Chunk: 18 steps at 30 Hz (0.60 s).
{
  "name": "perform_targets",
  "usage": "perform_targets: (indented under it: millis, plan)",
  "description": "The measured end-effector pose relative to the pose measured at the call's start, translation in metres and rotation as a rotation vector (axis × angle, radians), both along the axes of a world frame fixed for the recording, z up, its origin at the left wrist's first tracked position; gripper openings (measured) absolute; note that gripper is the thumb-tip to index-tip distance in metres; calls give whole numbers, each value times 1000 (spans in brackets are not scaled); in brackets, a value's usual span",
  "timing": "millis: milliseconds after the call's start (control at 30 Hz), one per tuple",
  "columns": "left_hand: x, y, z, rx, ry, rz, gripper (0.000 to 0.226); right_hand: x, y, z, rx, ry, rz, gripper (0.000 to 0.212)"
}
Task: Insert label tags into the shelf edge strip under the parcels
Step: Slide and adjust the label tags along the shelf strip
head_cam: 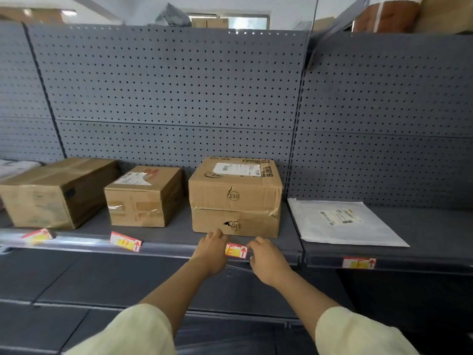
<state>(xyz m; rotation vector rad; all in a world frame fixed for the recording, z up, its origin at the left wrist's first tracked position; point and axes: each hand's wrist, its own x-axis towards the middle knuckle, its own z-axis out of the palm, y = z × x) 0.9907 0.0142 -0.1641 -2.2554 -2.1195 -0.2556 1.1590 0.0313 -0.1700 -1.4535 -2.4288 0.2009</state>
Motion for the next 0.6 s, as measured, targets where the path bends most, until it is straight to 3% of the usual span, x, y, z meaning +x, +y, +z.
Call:
perform_targets:
  millis: [367,600]
  plan:
    - [-25,4,-14,18,7,-121,49,-39,-6,-8,-28,-56,-83,41]
    - [-28,4,-19,32,-84,-128,48,-43,-1,-9,-23,-108,-77,42]
